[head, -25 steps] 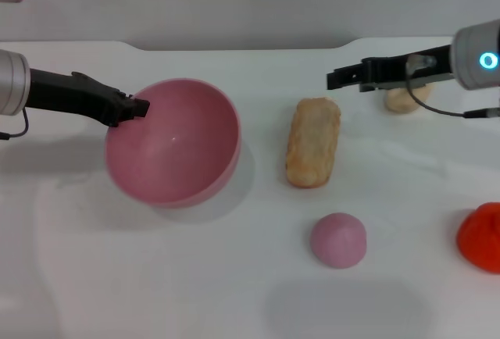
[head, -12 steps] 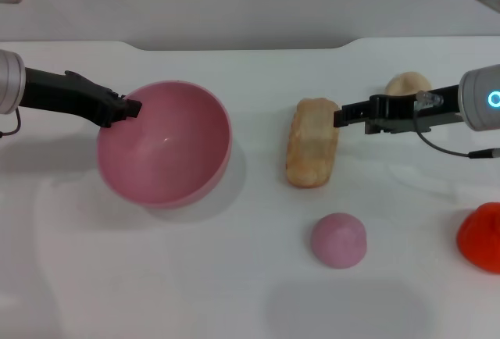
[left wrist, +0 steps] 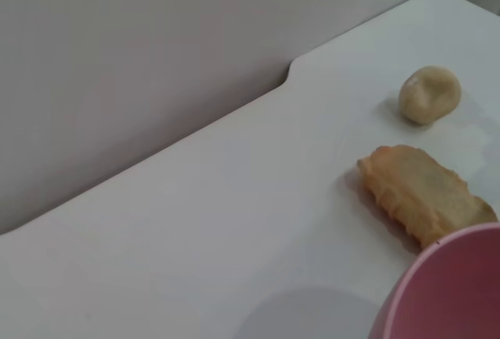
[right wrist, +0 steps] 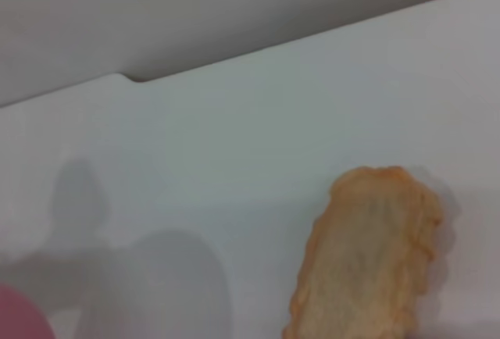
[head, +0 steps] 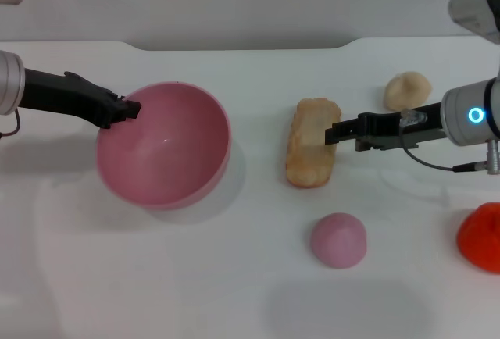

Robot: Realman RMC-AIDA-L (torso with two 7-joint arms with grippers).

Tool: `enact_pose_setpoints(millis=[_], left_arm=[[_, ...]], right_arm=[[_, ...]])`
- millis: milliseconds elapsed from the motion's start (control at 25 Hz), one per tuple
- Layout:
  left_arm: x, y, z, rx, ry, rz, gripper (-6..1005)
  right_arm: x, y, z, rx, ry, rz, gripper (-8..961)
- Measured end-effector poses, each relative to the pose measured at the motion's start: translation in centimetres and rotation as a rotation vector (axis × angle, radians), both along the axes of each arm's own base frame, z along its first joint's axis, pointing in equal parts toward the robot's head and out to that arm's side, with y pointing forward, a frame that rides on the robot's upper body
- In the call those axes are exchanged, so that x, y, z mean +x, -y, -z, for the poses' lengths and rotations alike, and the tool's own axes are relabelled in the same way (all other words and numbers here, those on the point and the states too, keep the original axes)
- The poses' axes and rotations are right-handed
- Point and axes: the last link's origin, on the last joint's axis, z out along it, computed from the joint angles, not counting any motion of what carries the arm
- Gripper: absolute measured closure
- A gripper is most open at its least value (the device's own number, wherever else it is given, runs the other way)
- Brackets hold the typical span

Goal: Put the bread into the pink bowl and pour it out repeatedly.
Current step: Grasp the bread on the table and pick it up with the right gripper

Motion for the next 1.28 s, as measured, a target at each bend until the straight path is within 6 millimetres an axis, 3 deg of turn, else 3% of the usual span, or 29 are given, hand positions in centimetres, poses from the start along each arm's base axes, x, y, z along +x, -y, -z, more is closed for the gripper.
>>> enact_pose_setpoints(millis=[1280], left_arm=[[0.6, 0.0, 0.5, -0.015, 0.011, 0.003, 937]], right_arm=[[0.9, -0.6, 2.0, -0.006, 0.011, -0.010, 296]])
